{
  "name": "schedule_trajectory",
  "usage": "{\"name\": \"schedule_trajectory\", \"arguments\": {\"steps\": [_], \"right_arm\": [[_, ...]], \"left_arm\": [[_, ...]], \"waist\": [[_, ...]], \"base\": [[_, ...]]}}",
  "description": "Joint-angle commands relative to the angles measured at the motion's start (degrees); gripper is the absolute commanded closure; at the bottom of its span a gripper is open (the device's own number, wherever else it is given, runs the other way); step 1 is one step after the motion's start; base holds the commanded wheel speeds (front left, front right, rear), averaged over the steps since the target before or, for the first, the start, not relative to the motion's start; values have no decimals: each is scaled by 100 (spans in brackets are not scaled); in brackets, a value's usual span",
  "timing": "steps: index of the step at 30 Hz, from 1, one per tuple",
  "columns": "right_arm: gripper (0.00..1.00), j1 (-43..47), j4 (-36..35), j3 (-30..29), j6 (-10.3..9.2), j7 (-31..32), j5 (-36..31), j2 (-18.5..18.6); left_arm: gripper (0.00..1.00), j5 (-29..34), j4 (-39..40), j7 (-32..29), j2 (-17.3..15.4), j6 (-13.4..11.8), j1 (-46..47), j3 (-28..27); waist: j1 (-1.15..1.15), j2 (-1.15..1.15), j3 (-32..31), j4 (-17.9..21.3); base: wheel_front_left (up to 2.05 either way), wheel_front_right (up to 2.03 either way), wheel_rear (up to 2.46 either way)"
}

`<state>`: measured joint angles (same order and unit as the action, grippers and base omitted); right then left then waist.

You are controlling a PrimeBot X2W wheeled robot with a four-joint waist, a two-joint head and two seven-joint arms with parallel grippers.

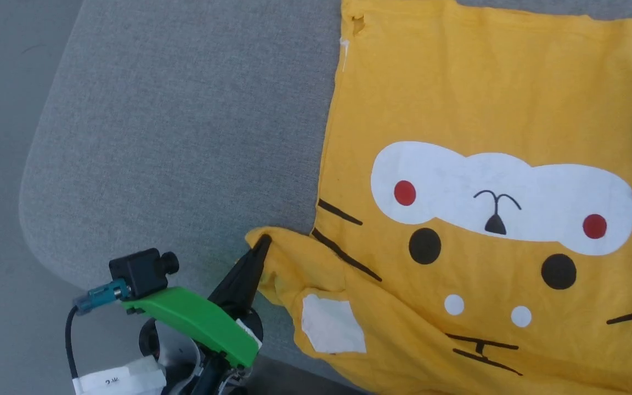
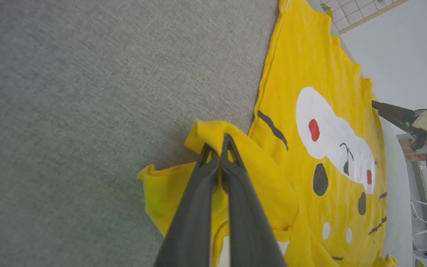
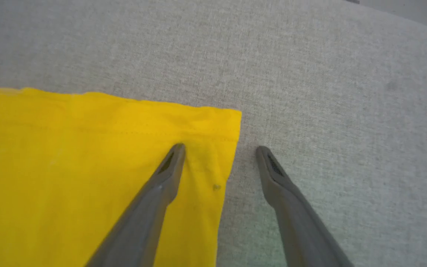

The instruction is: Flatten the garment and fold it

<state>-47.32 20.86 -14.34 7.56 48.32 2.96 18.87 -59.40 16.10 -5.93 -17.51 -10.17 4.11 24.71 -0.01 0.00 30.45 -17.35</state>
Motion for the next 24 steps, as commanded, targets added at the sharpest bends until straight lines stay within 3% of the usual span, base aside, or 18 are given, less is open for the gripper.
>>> {"name": "schedule_trajectory", "arguments": {"steps": [1, 7, 15, 19, 24], "right_arm": [[100, -61, 92, 18, -8, -3, -42, -41], [100, -109, 130, 105, -8, -125, 33, -69], [100, 83, 152, 75, -8, -842, 307, -146], [100, 442, 36, -103, -8, -1177, 601, -77], [100, 1341, -641, -452, -8, -1528, 1089, -47]], "left_arm": [[100, 5, -18, 40, 31, 13, 128, -28], [100, 12, -52, 61, -14, -18, 146, -102], [100, -6, -69, 56, -122, -112, 36, -214], [100, -34, -37, 73, -172, -202, -150, -276], [100, -58, 39, 116, -262, -355, -480, -382]], "waist": [[1, 0, 100, -40], [1, 0, 2, 153], [1, 0, -594, 680], [1, 0, -999, 982], [1, 0, -1484, 1376]], "base": [[0, 0, 0], [0, 0, 0], [0, 0, 0], [0, 0, 0], [0, 0, 0]]}}
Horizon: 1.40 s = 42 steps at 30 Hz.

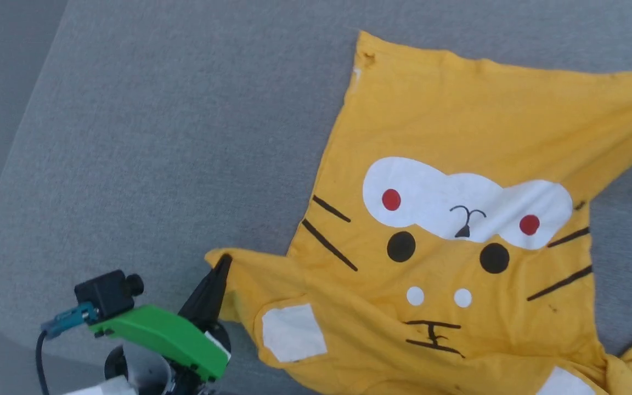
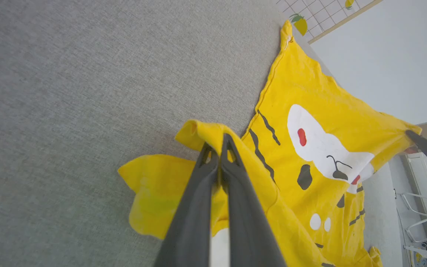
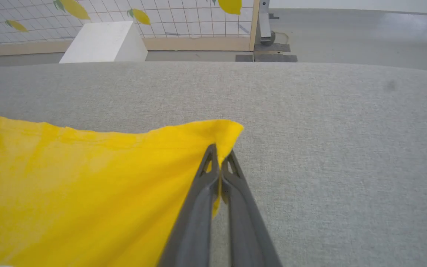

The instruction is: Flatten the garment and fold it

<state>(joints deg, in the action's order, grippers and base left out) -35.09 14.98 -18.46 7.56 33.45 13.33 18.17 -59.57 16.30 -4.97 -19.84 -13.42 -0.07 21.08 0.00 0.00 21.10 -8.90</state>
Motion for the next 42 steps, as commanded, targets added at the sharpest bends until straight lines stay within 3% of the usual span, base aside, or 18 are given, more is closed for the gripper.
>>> {"name": "schedule_trajectory", "arguments": {"steps": [1, 7, 12, 15, 20, 29, 30, 31, 34, 37, 42], "right_arm": [[100, 321, -222, -146, -8, -70, 147, 10], [100, 1859, -1555, -1068, -8, -35, 516, -401], [100, 3054, -2447, -1769, -8, 46, 690, -1147], [100, 3564, -2659, -1945, -8, 30, 835, -1412], [100, 4028, -2414, -1653, -8, -189, 1039, -1523], [100, 3782, -985, -788, -8, -962, 1024, -1527], [90, 3731, -890, -760, -8, -1048, 959, -1528], [0, 3678, -787, -752, -8, -1117, 896, -1528], [0, 3582, -745, -792, -8, -1178, 845, -1528], [0, 3568, -1136, -860, -8, -1095, 706, -1487], [0, 3289, -1947, -635, -8, -613, 659, -1095]], "left_arm": [[100, -44, 37, 27, -41, -55, -121, -31], [100, -32, 149, 90, -136, -206, -500, -111], [100, -5, 240, 66, -220, -260, -673, -100], [100, 30, 279, 9, -269, -282, -686, -56], [100, 55, 281, -97, -297, -312, -680, 41], [100, 49, 109, -228, -266, -312, -577, 174], [100, 47, 99, -234, -259, -313, -571, 182], [100, 46, 87, -241, -254, -312, -565, 194], [100, 52, 55, -254, -242, -304, -557, 232], [100, 77, 46, -246, -228, -295, -550, 271], [100, 156, 73, -221, -207, -268, -458, 333]], "waist": [[0, 0, -618, 589], [0, 0, -936, 947], [0, 0, -1026, 1139], [0, 0, -1019, 1196], [0, 0, -977, 1290], [0, 0, -1052, 1378], [0, 0, -1069, 1381], [0, 0, -1090, 1380], [0, 0, -1152, 1346], [0, 0, -1177, 1284], [0, 0, -1044, 1158]], "base": [[0, 0, 0], [0, 0, 0], [0, 0, 0], [0, 0, 0], [0, 0, 0], [0, 0, 0], [0, 0, 0], [0, 0, 0], [0, 0, 0], [0, 0, 0], [0, 0, 0]]}}
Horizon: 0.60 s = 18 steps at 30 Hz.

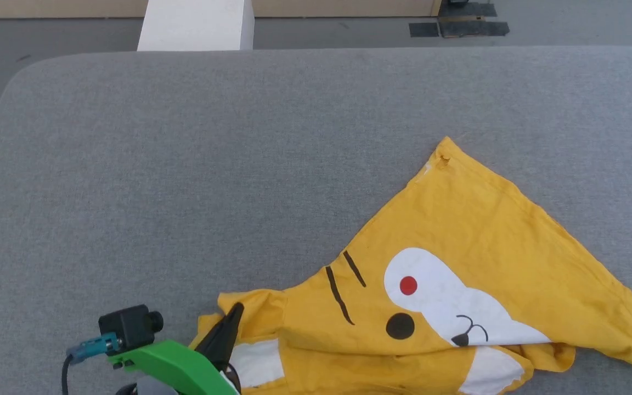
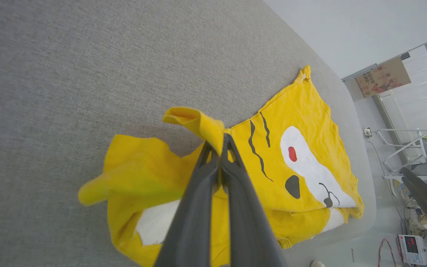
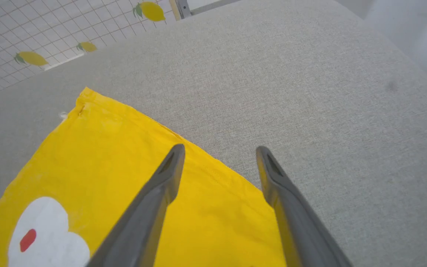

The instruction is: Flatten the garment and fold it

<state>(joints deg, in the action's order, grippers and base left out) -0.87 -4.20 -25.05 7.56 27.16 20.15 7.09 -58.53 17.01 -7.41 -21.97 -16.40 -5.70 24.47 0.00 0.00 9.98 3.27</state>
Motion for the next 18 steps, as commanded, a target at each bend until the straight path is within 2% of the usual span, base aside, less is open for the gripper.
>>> {"name": "schedule_trajectory", "arguments": {"steps": [1, 6, 10, 18], "right_arm": [[0, -276, -144, 116, -8, 148, -17, 111], [0, -1059, -216, 832, -8, 689, -176, 593], [0, -1753, 245, 1509, -8, 1078, -403, 859], [0, -2981, 1295, 2281, -8, 1492, -571, 1282]], "left_arm": [[100, 66, 2, 24, 16, 47, 148, 11], [100, 145, -51, 12, 84, 156, 416, 121], [100, 191, -177, -19, 186, 274, 672, 253], [100, 266, -486, -35, 473, 546, 1222, 515]], "waist": [[0, 0, 118, -97], [0, 0, 423, -342], [0, 0, 681, -593], [0, 0, 1281, -1157]], "base": [[0, 0, 0], [0, 0, 0], [0, 0, 0], [0, 0, 0]]}}
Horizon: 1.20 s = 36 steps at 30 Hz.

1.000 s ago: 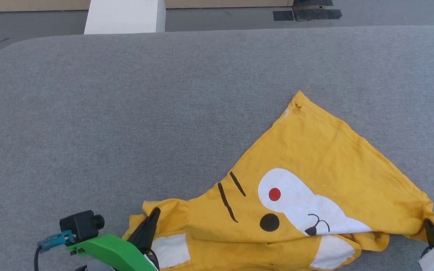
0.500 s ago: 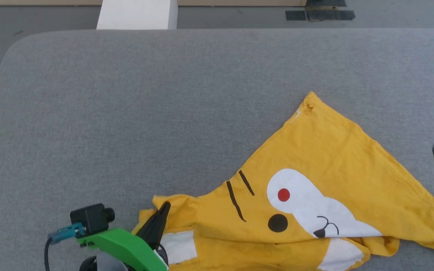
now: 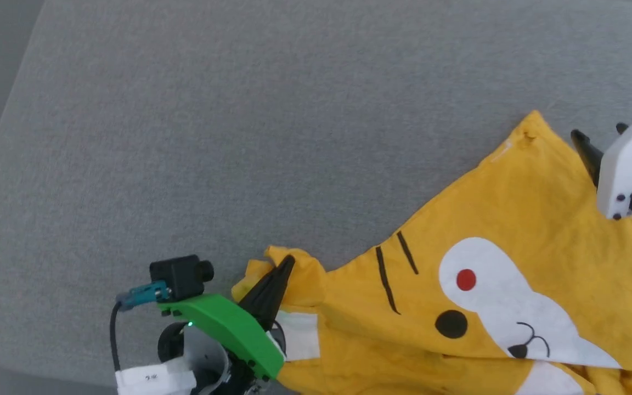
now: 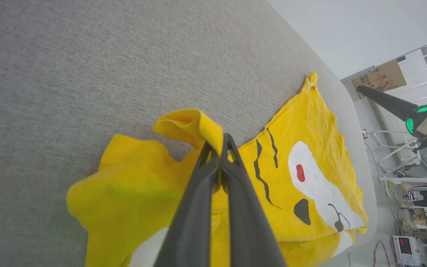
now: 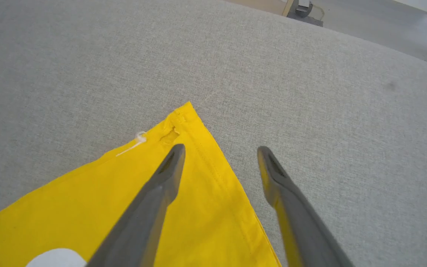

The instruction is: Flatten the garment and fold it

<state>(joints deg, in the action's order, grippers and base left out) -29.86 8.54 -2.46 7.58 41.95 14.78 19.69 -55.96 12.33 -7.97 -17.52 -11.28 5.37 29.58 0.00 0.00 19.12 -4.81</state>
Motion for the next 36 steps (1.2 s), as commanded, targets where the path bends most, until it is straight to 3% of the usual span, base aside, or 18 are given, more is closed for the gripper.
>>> {"name": "schedule_trajectory", "arguments": {"steps": [1, 13, 14, 15, 16, 20, 24, 36], "right_arm": [[0, -166, 97, 89, -9, 25, -55, 68], [0, -602, 723, 906, -9, 556, 190, 644], [24, -601, 726, 996, -9, 640, 272, 689], [87, -599, 720, 1091, -9, 738, 363, 749], [100, -596, 709, 1162, -9, 818, 431, 798], [100, -602, 628, 1261, -9, 880, 582, 937], [100, -543, 624, 1105, -9, 391, 549, 813], [100, -450, 730, 260, -9, -1724, 418, -165]], "left_arm": [[100, 11, -51, 31, 56, 59, 161, 16], [100, -18, -445, 136, 318, 340, 568, 115], [100, -23, -460, 142, 324, 348, 578, 111], [100, -28, -476, 149, 328, 357, 589, 109], [100, -32, -488, 153, 331, 361, 595, 105], [100, -70, -534, 166, 323, 366, 608, 58], [100, -109, -587, 243, 306, 347, 592, -53], [100, 373, -722, 374, -196, 52, 1231, -515]], "waist": [[0, 0, 421, -385], [0, 0, 834, -701], [0, 0, 844, -705], [0, 0, 854, -709], [0, 0, 858, -709], [0, 0, 835, -670], [0, 0, 668, -553], [0, 0, -463, 92]], "base": [[0, 0, 0], [0, 0, 0], [0, 0, 0], [0, 0, 0], [0, 0, 0], [0, 0, 0], [0, 0, 0], [0, 0, 0]]}}
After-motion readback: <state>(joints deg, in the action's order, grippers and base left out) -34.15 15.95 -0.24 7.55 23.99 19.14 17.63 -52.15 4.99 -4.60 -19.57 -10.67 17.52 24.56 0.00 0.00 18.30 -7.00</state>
